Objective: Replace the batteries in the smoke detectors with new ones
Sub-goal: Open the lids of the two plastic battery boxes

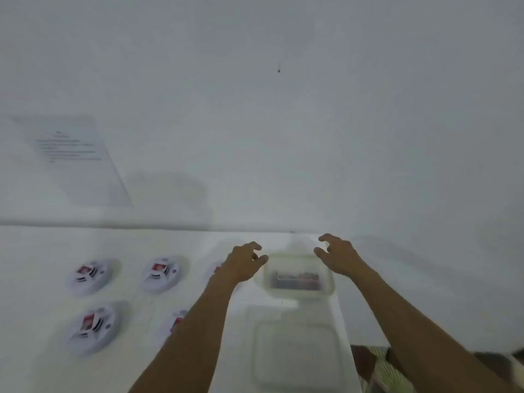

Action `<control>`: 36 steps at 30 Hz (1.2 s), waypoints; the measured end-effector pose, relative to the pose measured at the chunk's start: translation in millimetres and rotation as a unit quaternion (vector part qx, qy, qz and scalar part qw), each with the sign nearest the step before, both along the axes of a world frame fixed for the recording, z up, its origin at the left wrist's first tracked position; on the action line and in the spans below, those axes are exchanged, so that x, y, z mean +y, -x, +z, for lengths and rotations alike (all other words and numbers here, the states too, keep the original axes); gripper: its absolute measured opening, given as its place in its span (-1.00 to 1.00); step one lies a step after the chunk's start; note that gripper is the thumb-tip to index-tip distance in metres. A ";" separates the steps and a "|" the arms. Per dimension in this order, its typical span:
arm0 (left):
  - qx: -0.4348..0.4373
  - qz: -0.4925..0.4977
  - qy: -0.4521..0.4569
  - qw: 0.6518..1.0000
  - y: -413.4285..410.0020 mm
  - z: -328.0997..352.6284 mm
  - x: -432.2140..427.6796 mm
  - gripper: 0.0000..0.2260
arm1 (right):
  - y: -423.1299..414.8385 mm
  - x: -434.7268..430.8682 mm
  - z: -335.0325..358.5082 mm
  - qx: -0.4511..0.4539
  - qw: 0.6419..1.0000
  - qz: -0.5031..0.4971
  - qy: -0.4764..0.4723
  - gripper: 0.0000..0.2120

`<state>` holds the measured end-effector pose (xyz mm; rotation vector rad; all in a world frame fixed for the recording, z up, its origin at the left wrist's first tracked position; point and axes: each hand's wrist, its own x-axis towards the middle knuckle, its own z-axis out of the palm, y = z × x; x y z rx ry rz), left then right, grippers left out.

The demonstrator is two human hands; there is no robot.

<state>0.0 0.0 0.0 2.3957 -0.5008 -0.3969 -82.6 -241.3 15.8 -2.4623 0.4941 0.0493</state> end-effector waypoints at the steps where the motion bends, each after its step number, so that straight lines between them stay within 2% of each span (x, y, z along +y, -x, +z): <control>1: 0.021 0.005 0.010 1.000 5.1 -5.0 -3.0 -0.62 | 4.9 -0.9 -6.3 0.000 1.000 -0.013 -0.019 -0.59; 4: 0.107 0.047 0.102 0.988 21.5 -23.9 -12.6 -0.65 | 22.7 -6.0 -30.9 -0.008 0.989 -0.052 -0.141 -0.66; 8: 0.177 0.105 0.223 0.953 31.1 -33.0 -15.1 -0.64 | 37.3 -10.9 -48.5 -0.050 0.945 -0.081 -0.313 -0.75; 11: 0.227 0.111 0.257 0.933 32.3 -35.9 -13.8 -0.65 | 42.1 -14.6 -55.4 -0.055 0.910 -0.086 -0.401 -0.76; 16: 0.262 0.078 0.247 0.930 26.9 -33.7 -13.1 -0.67 | 39.5 -16.9 -61.0 -0.048 0.873 -0.077 -0.480 -0.72; 18: 0.265 0.068 0.242 0.931 23.2 -31.6 -14.0 -0.68 | 36.6 -18.7 -63.7 -0.052 0.871 -0.072 -0.484 -0.70; 23: 0.238 0.085 0.234 0.939 23.6 -32.6 -14.7 -0.69 | 32.8 -24.5 -60.1 -0.042 0.905 -0.044 -0.421 -0.74; 26: 0.242 0.115 0.202 0.942 28.8 -34.0 -12.7 -0.59 | 29.1 -27.4 -56.4 -0.028 0.925 -0.031 -0.378 -0.68; 29: 0.270 0.154 0.163 0.936 34.5 -35.6 -12.7 -0.47 | 21.6 -24.3 -54.8 -0.050 0.941 -0.017 -0.336 -0.59; 33: 0.273 0.189 0.219 0.918 34.1 -38.7 -19.8 -0.43 | 18.5 -14.1 -55.9 -0.068 0.951 -0.032 -0.301 -0.59; 36: 0.273 0.225 0.319 0.879 33.0 -41.3 -22.0 -0.37 | 20.8 -11.3 -58.2 -0.054 0.954 -0.046 -0.292 -0.63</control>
